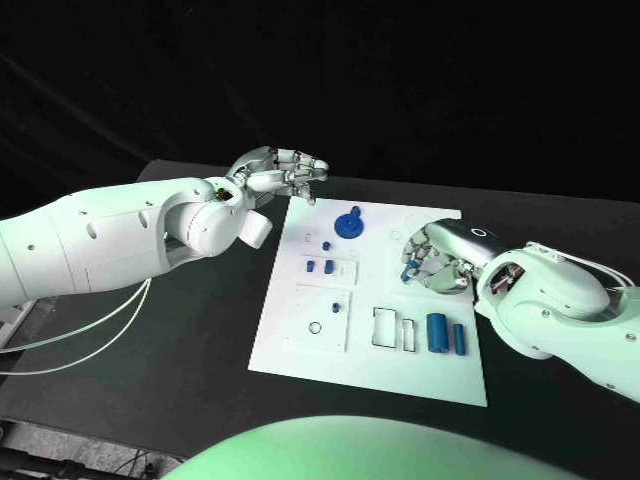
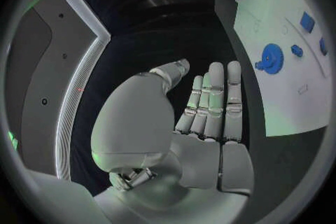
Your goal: Assemble the parts on the task board
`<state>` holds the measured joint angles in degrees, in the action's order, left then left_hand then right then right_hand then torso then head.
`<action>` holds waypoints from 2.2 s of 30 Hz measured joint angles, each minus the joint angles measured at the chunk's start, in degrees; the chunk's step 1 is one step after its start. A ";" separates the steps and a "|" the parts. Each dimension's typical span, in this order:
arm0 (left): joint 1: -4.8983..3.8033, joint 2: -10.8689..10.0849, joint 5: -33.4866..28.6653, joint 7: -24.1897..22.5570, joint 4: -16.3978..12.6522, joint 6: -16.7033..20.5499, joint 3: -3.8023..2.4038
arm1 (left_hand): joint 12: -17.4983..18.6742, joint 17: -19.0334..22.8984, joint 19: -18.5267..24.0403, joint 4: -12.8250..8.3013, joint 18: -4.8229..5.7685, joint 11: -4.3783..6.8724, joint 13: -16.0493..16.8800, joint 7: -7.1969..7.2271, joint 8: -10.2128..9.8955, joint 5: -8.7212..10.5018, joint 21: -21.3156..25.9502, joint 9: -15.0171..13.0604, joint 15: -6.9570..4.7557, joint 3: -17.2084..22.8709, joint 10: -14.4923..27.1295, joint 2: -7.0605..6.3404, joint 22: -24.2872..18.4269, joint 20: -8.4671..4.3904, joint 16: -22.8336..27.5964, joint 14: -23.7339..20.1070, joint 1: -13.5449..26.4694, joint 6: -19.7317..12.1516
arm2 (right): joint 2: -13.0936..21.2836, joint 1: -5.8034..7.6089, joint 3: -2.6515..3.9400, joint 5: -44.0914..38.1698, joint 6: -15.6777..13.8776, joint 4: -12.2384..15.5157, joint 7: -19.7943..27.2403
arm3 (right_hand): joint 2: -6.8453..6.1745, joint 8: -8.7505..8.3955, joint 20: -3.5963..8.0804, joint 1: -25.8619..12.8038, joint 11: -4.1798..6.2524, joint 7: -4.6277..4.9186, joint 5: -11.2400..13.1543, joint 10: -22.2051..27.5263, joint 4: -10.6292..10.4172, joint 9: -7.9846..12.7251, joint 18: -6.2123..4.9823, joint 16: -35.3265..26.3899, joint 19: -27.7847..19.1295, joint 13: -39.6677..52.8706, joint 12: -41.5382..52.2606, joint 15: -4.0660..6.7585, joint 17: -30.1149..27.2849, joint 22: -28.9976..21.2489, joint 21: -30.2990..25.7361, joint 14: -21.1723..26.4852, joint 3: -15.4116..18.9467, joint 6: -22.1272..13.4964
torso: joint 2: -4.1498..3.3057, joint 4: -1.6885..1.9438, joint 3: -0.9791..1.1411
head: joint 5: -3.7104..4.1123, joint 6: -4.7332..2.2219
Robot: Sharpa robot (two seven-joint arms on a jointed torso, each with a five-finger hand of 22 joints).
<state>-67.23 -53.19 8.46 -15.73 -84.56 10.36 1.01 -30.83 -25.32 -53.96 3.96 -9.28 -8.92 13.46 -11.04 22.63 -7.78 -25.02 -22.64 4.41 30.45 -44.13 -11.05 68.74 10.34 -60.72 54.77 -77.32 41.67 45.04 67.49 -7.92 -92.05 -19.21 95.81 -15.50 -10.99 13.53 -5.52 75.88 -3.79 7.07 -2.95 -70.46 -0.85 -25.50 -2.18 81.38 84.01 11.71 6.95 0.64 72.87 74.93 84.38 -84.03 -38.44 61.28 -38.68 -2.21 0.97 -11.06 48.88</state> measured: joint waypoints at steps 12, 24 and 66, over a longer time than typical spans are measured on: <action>0.00 0.23 0.04 0.04 0.36 0.00 0.00 | 0.00 0.01 0.00 -0.10 0.00 0.11 0.00 0.00 0.20 0.00 0.00 0.01 0.00 -0.10 0.11 0.00 -0.06 0.00 0.00 0.00 0.00 0.00 | 3.03 2.03 0.74 1.46 -2.49 8.57 -0.21 | 0.00 -0.01 0.00 0.00 0.00 0.01 -0.29 0.00 0.30 0.19 0.00 -0.01 0.00 0.04 -0.04 0.00 -0.01 -0.01 0.15 0.00 0.00 -0.01 | 0.03 -0.12 -0.02 | -0.37 -0.07; 0.01 1.46 0.05 0.02 0.84 -0.15 0.00 | 0.00 -0.04 0.00 -0.11 0.00 0.11 0.00 0.00 0.20 0.00 0.00 0.00 0.00 -0.09 0.11 0.00 -0.05 0.00 0.00 0.00 0.00 0.00 | -5.80 -0.99 0.59 2.28 -4.25 9.88 1.26 | -0.02 0.21 -0.01 -0.01 -0.02 0.02 -0.71 -0.02 0.71 -0.15 0.00 -0.04 0.00 0.26 -0.36 0.00 0.04 -0.01 0.27 0.00 -0.39 -0.04 | 0.14 -0.21 0.01 | -0.59 -0.27; 0.00 2.20 0.03 0.00 0.96 -0.44 -0.01 | -0.23 -0.03 0.00 -0.26 0.00 0.11 0.00 0.00 0.28 0.00 0.00 -0.02 0.00 0.07 0.10 0.23 -0.05 0.00 0.00 0.00 0.23 0.01 | -13.75 -6.80 -0.92 -0.15 0.23 1.10 3.12 | -0.10 0.06 -0.01 -0.58 -0.09 -0.01 -0.98 -0.10 1.02 -0.32 0.00 -0.04 0.00 0.44 -0.66 -0.01 0.07 0.02 0.27 0.00 -0.38 -0.41 | 0.02 -0.12 -0.05 | -2.12 0.92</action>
<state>-67.23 -51.00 8.49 -15.74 -83.60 9.91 1.00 -31.06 -25.35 -53.96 3.70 -9.28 -8.81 13.46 -11.04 22.91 -7.78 -25.02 -22.66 4.42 30.52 -44.02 -10.82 68.69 10.34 -60.72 54.77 -77.09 41.68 31.28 60.69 -8.84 -92.20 -18.98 96.91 -12.39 -11.09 13.60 -5.53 75.30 -3.88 7.07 -3.93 -70.56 0.18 -25.81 -2.18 81.34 84.01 12.15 6.30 0.63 72.95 74.94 84.64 -84.03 -38.82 60.87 -38.67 -2.32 0.92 -13.18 49.81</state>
